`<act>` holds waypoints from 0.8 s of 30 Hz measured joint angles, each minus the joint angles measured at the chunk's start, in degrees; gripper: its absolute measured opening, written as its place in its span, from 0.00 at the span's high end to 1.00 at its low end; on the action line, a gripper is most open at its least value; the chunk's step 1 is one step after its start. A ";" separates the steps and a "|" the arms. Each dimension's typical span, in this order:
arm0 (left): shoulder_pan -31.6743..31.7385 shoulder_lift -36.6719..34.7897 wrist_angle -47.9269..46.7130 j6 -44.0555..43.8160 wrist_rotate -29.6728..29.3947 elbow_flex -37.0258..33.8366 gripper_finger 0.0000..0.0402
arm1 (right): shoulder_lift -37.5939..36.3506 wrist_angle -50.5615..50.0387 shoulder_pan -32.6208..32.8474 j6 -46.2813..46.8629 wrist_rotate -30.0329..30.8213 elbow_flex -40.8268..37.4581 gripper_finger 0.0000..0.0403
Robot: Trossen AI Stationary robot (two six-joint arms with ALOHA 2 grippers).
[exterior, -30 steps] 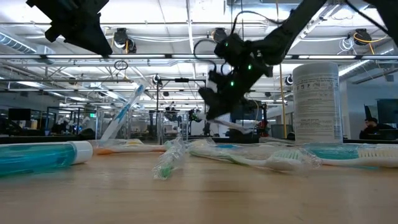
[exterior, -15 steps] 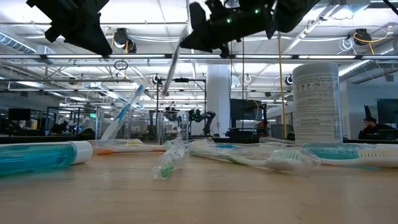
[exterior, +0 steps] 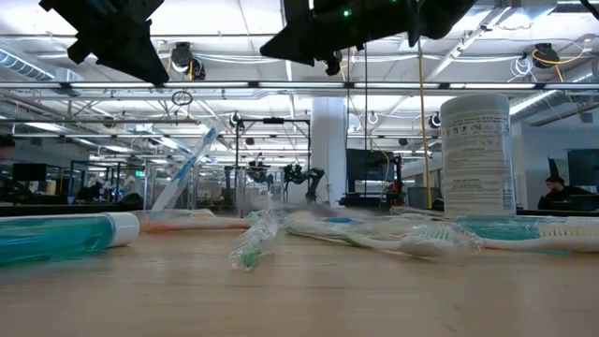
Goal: Pick & Place toothbrushing station
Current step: Put the top purple toothbrush into the transparent organizer
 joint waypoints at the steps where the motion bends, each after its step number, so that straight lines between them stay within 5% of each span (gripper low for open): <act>1: 0.00 0.00 0.00 0.00 0.02 0.00 0.77 | 0.05 -0.48 -0.02 -0.13 0.75 -0.06 1.00; 11: 0.00 0.00 0.00 0.02 1.39 0.00 0.77 | -2.17 -16.73 1.26 -7.05 -3.16 -0.03 0.96; 20: 0.00 0.00 0.00 -0.22 1.22 0.00 0.77 | -3.00 -42.90 1.61 2.26 -4.39 0.02 0.71; 24: 0.00 0.00 0.07 -0.22 1.26 0.00 0.77 | -1.71 -45.63 0.11 5.79 -8.94 -3.32 0.61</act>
